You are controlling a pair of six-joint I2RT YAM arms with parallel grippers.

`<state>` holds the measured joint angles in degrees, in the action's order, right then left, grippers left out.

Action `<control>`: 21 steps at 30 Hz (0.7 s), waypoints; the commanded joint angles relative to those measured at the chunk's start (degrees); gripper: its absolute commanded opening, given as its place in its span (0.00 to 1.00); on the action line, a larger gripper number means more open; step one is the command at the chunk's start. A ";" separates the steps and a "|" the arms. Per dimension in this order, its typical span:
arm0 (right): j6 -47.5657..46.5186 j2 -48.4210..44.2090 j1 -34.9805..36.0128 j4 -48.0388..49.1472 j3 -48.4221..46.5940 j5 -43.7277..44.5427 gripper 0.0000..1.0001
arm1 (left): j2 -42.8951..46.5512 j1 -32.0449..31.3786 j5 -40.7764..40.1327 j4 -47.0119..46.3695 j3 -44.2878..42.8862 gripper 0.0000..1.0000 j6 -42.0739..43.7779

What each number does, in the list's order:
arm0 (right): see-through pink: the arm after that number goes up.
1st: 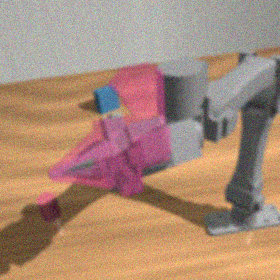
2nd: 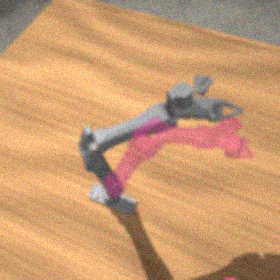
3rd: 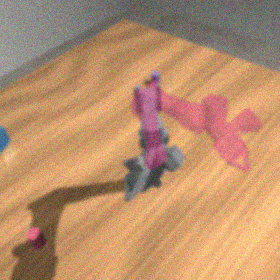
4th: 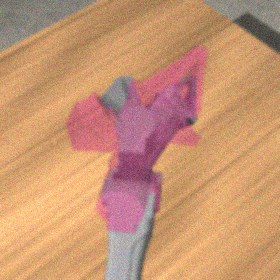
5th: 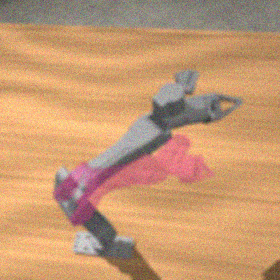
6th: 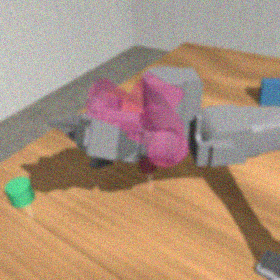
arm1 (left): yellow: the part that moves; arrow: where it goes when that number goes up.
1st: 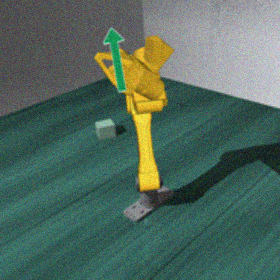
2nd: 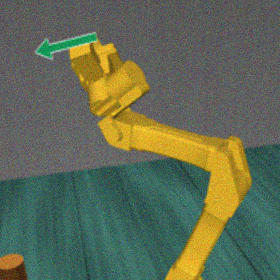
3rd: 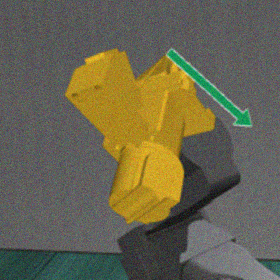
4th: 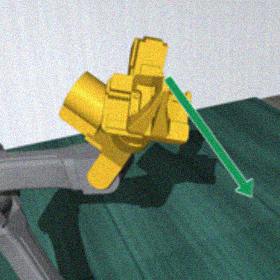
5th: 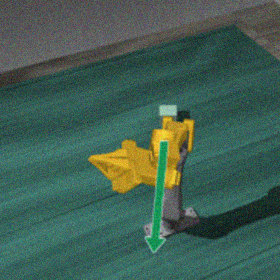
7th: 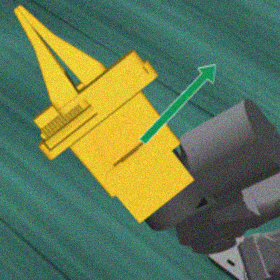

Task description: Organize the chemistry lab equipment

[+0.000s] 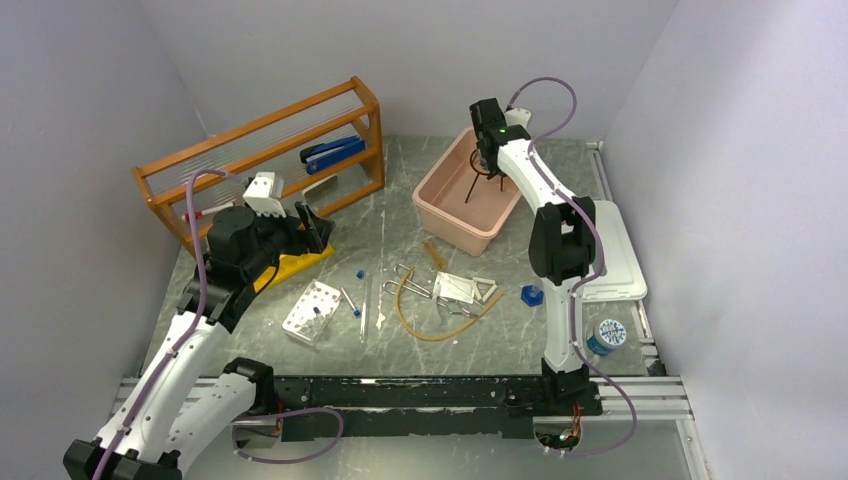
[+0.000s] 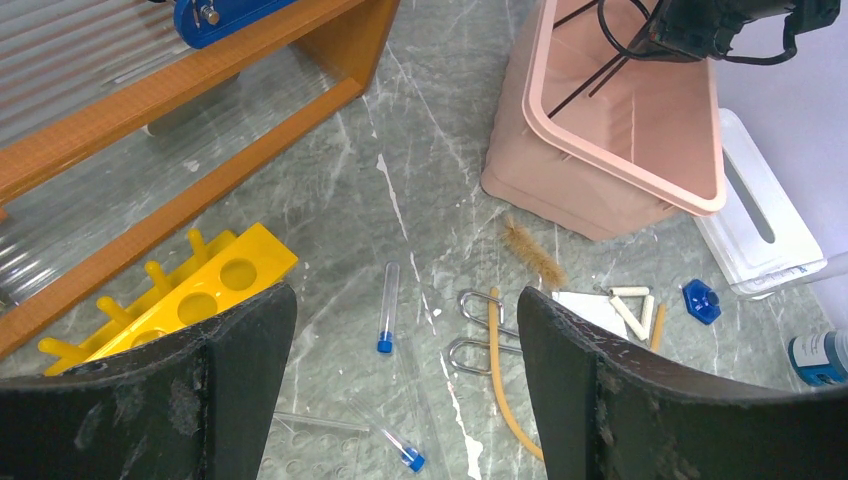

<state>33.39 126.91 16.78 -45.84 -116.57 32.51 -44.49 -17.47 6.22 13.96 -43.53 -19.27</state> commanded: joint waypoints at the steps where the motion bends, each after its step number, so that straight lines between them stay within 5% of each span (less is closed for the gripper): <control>1: 2.95 1.42 -0.16 0.36 -2.28 0.49 0.03 | 0.12 -0.28 -0.93 -1.38 0.39 0.85 0.81; 12: 2.90 5.45 -0.25 3.04 -5.48 -8.40 0.30 | -0.12 -0.28 -1.19 -1.12 0.29 0.85 0.85; 21: 2.02 -1.24 -0.34 3.94 -4.10 -7.77 0.57 | -0.17 -0.28 -1.19 -1.07 0.20 0.85 0.87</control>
<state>35.59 130.74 16.67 -43.33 -120.40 24.34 -44.64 -17.47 6.15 13.98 -43.53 -19.27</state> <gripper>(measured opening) 0.535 0.848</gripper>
